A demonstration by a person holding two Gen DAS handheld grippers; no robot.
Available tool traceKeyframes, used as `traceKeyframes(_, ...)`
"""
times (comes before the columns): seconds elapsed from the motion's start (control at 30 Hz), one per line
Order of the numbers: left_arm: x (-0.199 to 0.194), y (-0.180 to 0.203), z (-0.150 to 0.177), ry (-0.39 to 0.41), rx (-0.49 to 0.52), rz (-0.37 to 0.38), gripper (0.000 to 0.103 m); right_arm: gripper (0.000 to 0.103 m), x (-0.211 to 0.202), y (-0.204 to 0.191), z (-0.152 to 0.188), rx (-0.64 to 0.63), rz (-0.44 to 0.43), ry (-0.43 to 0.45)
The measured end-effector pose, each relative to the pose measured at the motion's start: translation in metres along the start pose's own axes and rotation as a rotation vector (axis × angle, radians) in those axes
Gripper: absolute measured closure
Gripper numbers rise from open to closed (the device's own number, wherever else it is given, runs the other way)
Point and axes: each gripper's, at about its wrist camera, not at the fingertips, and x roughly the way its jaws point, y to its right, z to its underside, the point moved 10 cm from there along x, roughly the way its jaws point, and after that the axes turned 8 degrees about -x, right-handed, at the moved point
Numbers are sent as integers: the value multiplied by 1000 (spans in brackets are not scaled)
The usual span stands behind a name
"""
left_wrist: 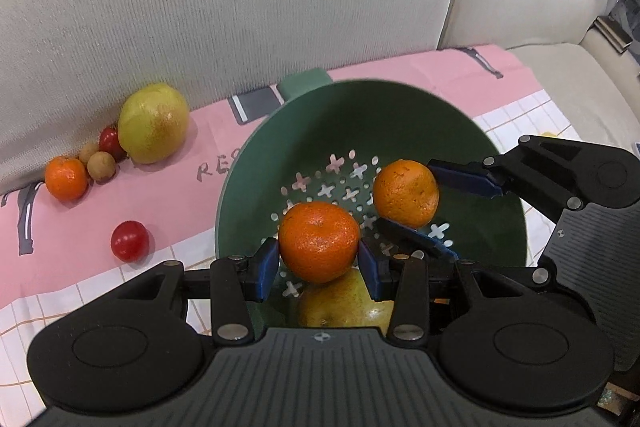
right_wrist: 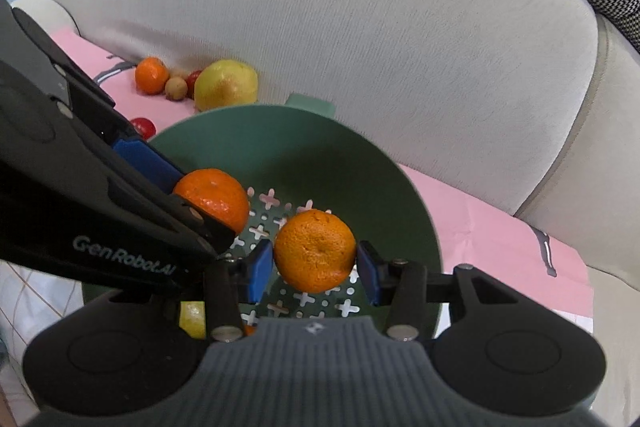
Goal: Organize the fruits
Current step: 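Lower both grippers into the colander and open them to drop the mandarins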
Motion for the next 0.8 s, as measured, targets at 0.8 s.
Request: traceKeyframes(0.8,-14,1,0,41,-13,12,52,51,-12,-3,-2,-26,11,0)
